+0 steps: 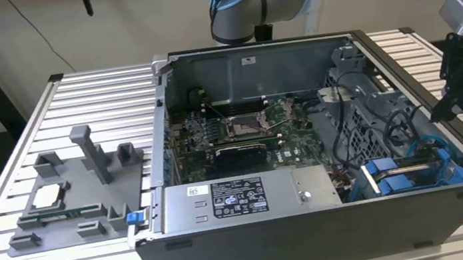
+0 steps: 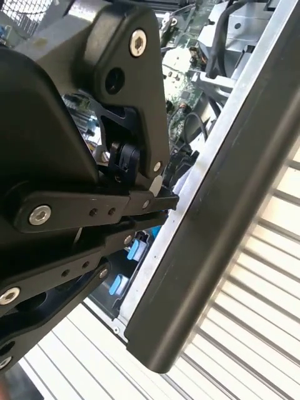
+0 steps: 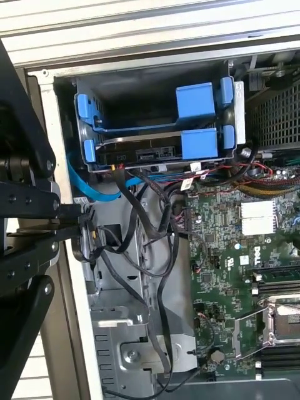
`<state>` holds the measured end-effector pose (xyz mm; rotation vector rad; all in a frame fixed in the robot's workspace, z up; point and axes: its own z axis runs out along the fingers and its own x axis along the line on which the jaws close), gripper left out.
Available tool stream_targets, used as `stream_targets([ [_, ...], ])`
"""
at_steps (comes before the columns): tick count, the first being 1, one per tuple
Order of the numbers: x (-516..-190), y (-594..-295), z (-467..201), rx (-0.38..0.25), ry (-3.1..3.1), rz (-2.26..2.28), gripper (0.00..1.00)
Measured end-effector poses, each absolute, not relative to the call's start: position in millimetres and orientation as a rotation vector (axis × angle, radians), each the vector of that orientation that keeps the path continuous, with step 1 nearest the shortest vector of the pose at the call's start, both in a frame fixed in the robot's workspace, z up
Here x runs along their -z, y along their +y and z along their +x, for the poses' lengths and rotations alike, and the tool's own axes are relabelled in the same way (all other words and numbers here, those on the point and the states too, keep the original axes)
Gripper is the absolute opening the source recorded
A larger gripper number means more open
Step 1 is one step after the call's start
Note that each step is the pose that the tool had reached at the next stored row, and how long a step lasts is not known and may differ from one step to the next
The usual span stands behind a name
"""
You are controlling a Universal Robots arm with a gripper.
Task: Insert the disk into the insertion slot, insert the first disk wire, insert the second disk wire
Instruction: 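Insert the second disk wire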
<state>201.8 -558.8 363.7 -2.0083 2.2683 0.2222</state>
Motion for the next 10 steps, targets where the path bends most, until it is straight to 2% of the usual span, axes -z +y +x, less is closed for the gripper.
stream_targets([
  [10,-378,-559,179,-0.22,2.267,-2.008,0.0],
])
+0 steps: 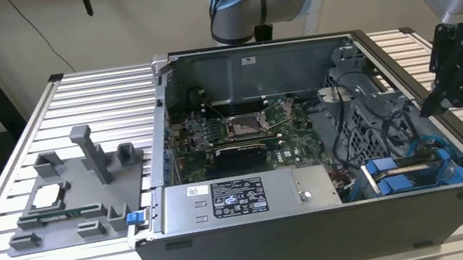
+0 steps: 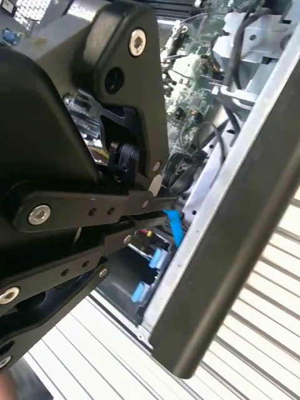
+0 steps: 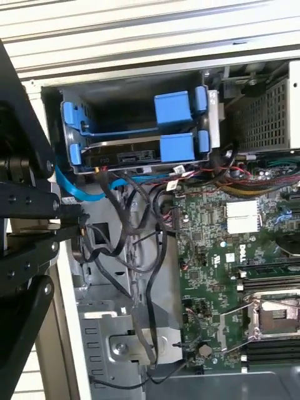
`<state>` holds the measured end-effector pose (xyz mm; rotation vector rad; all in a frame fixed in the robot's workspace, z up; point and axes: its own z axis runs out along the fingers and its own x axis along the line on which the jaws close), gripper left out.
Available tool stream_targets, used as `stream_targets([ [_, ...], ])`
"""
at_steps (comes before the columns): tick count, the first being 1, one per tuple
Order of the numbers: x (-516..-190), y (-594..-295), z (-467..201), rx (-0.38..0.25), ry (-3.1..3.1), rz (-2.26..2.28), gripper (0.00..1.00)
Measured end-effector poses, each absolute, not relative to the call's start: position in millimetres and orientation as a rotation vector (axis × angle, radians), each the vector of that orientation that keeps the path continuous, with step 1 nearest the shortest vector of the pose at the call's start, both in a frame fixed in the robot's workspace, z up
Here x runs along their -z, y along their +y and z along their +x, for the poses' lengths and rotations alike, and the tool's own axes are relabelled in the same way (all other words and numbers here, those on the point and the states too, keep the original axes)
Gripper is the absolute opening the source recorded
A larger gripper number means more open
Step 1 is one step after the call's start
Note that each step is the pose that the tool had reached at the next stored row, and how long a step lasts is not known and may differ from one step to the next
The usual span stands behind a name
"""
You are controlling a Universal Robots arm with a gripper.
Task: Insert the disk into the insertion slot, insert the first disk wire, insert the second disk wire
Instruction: 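Insert the second disk wire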
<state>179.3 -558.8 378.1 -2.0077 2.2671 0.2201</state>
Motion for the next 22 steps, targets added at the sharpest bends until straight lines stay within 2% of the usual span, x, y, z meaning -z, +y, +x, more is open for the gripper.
stream_targets([
  [11,-386,-561,136,-0.213,2.262,-2.006,0.0],
  [22,-385,-579,131,-0.214,2.25,-2.022,0.0],
])
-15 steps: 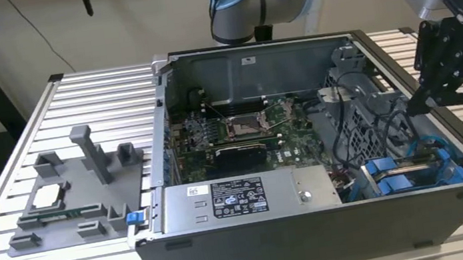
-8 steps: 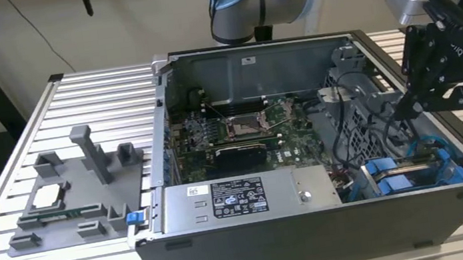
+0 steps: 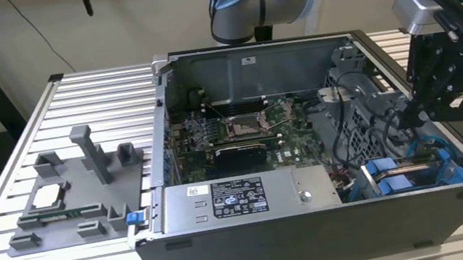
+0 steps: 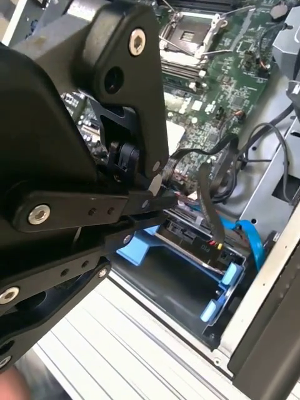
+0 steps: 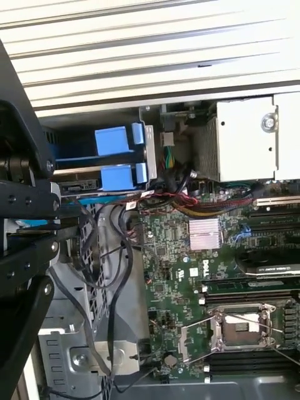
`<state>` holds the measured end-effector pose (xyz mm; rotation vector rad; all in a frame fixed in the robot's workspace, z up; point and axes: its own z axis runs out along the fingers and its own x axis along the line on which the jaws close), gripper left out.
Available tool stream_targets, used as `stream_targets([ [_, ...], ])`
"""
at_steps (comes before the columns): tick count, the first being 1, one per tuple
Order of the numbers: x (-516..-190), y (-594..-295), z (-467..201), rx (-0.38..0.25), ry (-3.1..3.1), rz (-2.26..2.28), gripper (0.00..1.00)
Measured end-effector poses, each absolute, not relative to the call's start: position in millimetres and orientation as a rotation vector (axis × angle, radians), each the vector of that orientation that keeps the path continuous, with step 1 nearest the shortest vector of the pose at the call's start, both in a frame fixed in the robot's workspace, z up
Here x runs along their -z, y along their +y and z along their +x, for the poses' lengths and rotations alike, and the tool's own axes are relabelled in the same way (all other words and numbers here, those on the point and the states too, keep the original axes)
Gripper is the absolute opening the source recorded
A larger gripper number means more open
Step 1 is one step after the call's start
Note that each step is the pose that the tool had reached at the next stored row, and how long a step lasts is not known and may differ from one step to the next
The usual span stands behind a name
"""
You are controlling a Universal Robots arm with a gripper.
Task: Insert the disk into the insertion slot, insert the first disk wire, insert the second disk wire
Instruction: 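Insert the second disk wire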
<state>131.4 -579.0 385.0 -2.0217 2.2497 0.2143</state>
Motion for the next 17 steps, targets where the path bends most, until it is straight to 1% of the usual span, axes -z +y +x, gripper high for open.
stream_targets([
  [5,-383,-581,129,-0.212,2.234,-2.037,0.0],
  [15,-380,-585,119,-0.163,2.22,-2.049,0.0],
  [17,-380,-585,116,-0.14,2.216,-2.048,0.0],
])
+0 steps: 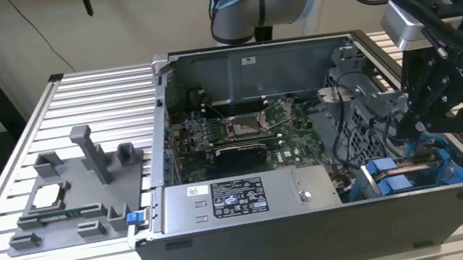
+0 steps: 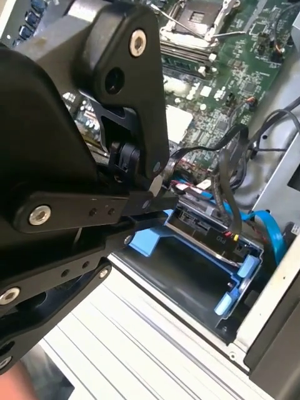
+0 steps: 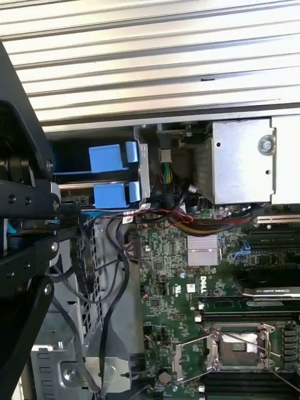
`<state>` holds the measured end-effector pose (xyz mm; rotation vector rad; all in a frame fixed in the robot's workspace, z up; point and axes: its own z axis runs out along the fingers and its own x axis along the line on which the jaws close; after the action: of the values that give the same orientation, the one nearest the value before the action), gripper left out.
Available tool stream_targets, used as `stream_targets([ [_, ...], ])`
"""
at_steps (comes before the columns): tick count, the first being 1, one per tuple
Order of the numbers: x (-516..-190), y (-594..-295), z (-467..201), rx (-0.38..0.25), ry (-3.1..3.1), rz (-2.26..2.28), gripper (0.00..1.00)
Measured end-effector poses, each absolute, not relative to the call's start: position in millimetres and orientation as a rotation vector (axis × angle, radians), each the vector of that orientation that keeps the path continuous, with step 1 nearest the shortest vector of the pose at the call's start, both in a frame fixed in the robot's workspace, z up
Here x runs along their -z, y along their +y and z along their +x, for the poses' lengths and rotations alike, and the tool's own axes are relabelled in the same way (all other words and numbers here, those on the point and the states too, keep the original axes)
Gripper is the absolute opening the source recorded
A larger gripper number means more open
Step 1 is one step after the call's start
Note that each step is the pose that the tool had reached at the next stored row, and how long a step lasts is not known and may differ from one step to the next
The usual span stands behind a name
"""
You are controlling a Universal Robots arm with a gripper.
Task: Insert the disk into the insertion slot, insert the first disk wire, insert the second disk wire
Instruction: 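Insert the second disk wire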
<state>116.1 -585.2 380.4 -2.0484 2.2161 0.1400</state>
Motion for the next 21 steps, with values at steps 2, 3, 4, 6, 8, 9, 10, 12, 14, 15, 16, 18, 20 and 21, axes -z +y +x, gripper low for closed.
stream_targets([
  [2,-380,-585,112,-0.101,2.195,-2.035,0.0],
  [3,-380,-585,110,-0.081,2.185,-2.028,0.0],
  [4,-380,-585,107,-0.061,2.175,-2.021,0.0],
  [6,-379,-585,103,-0.03,2.159,-2.011,0.0],
  [8,-379,-585,98,0.002,2.143,-2.001,0.0],
  [9,-379,-585,97,0.018,2.134,-1.995,0.0],
  [10,-378,-585,95,0.036,2.125,-1.989,0.0],
  [12,-378,-585,92,0.065,2.109,-1.978,0.0],
  [14,-377,-586,92,0.072,2.109,-1.979,0.0],
  [15,-377,-586,92,0.072,2.109,-1.979,0.0],
  [16,-377,-586,92,0.073,2.109,-1.979,0.0],
  [18,-374,-586,92,0.074,2.109,-1.979,0.0],
  [20,-370,-586,92,0.074,2.108,-1.979,0.0],
  [21,-368,-587,92,0.074,2.108,-1.979,0.0],
])
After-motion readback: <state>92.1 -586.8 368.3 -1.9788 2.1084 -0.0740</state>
